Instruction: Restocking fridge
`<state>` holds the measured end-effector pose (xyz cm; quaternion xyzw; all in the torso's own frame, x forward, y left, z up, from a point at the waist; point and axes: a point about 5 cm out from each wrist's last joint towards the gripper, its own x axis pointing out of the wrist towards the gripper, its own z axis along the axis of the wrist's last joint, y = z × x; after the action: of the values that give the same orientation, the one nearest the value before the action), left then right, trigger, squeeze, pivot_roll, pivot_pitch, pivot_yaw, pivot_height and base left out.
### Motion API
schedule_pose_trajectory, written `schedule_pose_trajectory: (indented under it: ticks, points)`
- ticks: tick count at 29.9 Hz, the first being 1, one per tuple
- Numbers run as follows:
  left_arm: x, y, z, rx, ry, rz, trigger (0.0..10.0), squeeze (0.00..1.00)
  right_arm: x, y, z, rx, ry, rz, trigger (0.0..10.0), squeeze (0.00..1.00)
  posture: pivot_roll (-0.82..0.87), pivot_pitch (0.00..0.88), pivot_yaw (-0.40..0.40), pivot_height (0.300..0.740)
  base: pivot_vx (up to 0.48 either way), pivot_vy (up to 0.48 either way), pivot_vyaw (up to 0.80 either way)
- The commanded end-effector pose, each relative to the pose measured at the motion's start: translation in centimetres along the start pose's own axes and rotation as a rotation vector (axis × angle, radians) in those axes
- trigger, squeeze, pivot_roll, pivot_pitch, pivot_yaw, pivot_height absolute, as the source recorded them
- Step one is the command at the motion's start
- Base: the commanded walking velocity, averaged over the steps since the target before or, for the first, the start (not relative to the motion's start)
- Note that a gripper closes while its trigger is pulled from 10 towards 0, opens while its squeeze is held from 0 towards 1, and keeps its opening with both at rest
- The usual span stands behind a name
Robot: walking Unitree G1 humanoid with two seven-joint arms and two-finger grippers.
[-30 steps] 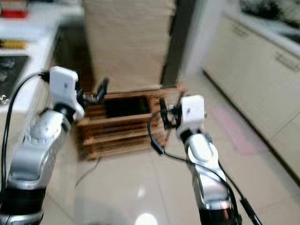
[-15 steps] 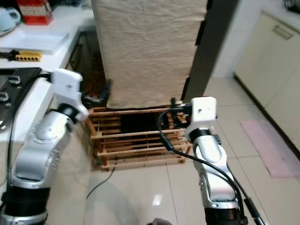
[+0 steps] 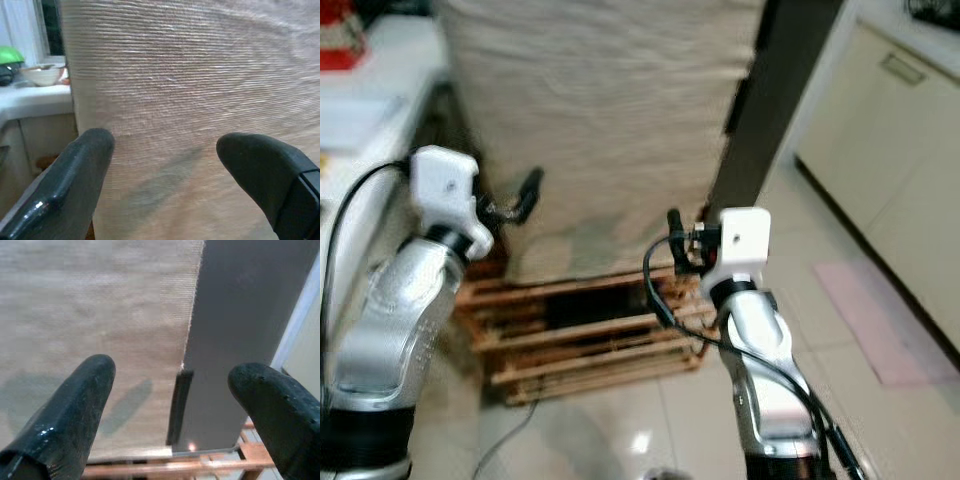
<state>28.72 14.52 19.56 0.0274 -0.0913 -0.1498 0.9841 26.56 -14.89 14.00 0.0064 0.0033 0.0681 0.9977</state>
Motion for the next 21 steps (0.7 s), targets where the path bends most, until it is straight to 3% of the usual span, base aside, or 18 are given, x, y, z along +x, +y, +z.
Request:
schedule_pose_trajectory:
  ticks: [1,13,21]
  points:
    - [-1.0,0.1,0.0,-0.01,-0.003,-0.048,10.0,0.0,-0.4,1.2,0.6,0.024,-0.038,0.065,10.0,0.0,0.03,0.0,-0.045,0.74,0.0,0.0,0.0]
    - [-2.7,0.7,0.0,-0.003,-0.02,-0.068,10.0,0.0,-1.6,0.7,-0.2,0.007,-0.014,0.057,10.0,0.0,0.03,0.0,-0.053,0.74,0.0,0.0,0.0]
    - [-2.8,0.5,0.1,0.001,-0.014,-0.092,10.0,0.0,-2.1,0.7,-0.3,0.013,-0.01,0.06,10.0,0.0,0.03,0.0,-0.052,0.74,0.0,0.036,-0.07]
